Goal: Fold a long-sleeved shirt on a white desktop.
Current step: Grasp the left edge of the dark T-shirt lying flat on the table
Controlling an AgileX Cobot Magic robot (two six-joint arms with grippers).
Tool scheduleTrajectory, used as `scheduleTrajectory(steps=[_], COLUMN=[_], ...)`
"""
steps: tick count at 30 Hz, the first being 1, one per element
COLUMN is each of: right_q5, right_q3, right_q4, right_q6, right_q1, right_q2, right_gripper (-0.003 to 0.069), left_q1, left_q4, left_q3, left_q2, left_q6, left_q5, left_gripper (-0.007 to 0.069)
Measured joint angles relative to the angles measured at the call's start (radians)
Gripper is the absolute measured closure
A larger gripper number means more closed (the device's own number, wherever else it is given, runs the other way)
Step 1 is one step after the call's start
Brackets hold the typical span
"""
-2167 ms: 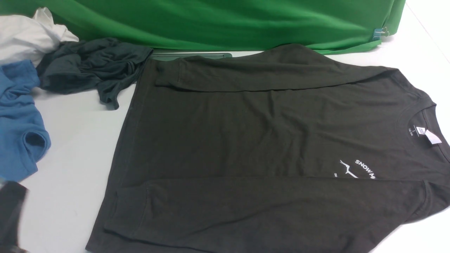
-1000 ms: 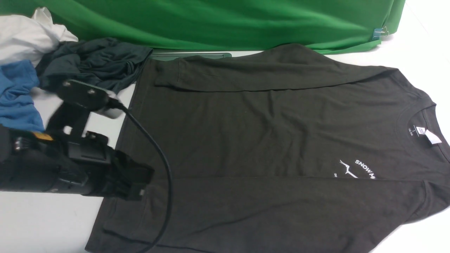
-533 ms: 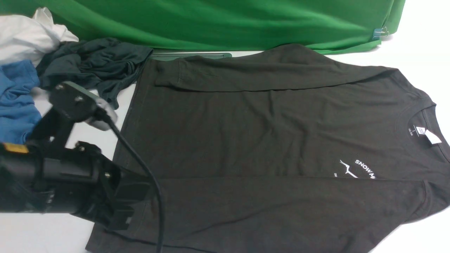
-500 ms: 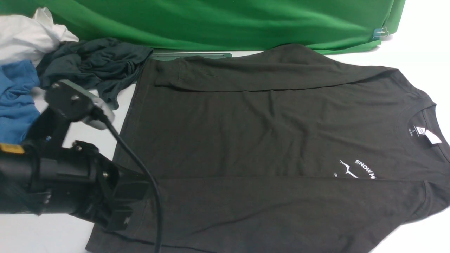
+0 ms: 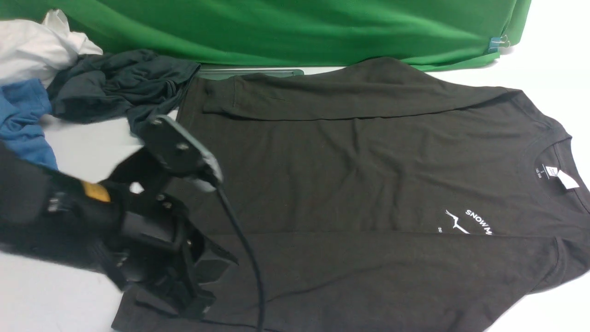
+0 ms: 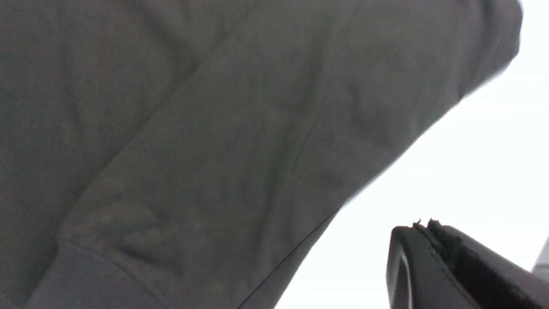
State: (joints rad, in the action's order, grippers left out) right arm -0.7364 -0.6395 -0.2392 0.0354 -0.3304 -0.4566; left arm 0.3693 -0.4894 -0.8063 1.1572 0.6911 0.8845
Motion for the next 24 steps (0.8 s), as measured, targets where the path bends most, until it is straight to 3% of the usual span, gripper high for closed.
scheduleTrajectory(steps=[4,11,15,24], right_q5=[-0.166,-0.215,-0.184,-0.113], right_q3=[-0.150,-0.204,-0.188,-0.151], right_q4=[0.001,0.009,0.011,0.011], right_q6=[0.106,0.195,0.246,0.274], right_q1=[-0.082,-0.129,-0.129,-0.129], right_q2=[-0.117,-0.164,-0.164,-0.164], right_gripper=[0.0421,0.0421,0.0421,0.0421], left_q1=[-0.062,-0.222,-0.297,-0.304], left_q4=[0.071,0.125,0.136,0.170], left_q3=[-0.021,-0.024,-0.025,-0.025], left_q2=[0.088,0.222,0.324,0.467], left_q6=[-0.068,-0.057,0.029,0.143], left_q5=[-0.006,-0.057,-0.116,-0.309], left_gripper=[0.0606,0.0573,0.0459,0.0286])
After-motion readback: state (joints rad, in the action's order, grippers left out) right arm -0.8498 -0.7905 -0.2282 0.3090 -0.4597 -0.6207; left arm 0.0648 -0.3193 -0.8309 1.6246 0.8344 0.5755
